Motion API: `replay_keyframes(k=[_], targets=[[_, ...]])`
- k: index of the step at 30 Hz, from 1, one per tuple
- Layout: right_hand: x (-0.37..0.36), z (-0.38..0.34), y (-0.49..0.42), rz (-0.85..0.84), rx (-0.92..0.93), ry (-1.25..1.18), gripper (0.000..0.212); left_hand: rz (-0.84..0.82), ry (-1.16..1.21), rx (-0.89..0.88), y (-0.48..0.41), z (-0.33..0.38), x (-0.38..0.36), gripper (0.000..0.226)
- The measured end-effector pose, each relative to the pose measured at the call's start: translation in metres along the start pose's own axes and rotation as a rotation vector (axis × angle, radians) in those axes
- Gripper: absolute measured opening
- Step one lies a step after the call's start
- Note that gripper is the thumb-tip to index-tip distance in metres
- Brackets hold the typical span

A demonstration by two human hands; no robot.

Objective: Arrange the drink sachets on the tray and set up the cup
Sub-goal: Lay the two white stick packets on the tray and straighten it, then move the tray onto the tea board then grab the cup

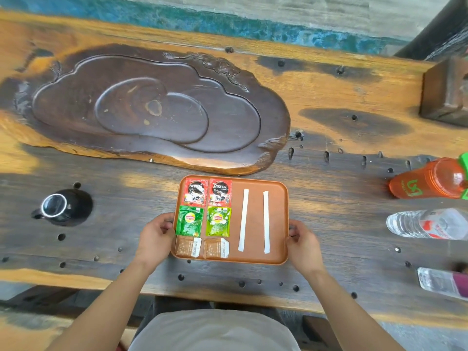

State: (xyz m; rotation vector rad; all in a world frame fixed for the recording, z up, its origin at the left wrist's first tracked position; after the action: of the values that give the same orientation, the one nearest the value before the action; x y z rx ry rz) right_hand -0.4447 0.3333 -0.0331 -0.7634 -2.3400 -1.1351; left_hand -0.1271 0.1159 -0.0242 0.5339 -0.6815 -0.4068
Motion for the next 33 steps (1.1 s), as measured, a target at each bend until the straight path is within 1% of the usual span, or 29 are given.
replay_keyframes(k=[3,7,12,16,20,26,30,33], targets=[[-0.001,-0.029,0.002,0.0,0.059,-0.026,0.047,0.007,0.036,-0.017,-0.004,0.007,0.025,0.037],[-0.001,-0.079,-0.008,0.024,0.143,-0.07,0.048,0.038,0.039,-0.025,-0.028,0.019,0.059,0.04],[-0.008,-0.136,-0.049,0.046,0.169,-0.03,0.05,0.059,0.064,-0.091,-0.079,0.054,0.087,0.04],[-0.015,-0.175,-0.091,0.094,0.174,0.018,0.051,0.043,0.062,-0.159,-0.135,0.082,0.101,0.042],[-0.02,-0.2,-0.128,0.135,0.136,0.016,0.05,0.044,0.04,-0.168,-0.181,0.107,0.106,0.04],[-0.02,-0.219,-0.16,0.201,0.115,0.045,0.048,-0.023,0.032,-0.187,-0.223,0.131,0.099,0.041],[-0.021,-0.229,-0.17,0.204,0.139,0.071,0.048,-0.039,0.016,-0.201,-0.238,0.137,0.097,0.048],[-0.022,-0.231,-0.175,0.193,0.138,0.071,0.053,-0.052,0.013,-0.215,-0.245,0.139,0.096,0.048]])
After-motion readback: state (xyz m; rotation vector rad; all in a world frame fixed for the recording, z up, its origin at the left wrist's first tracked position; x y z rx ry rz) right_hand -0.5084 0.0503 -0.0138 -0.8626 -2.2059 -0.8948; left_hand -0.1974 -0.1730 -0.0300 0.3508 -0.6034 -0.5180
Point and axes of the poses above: each hand's wrist, its own y-axis away from the middle knuckle, its own x-axis out of the back of the hand, z = x × y, the point moved 8 cm from there along -y, towards the middle knuckle, and after that the axes turned 1 degree about -x, right-handed, at the moved point
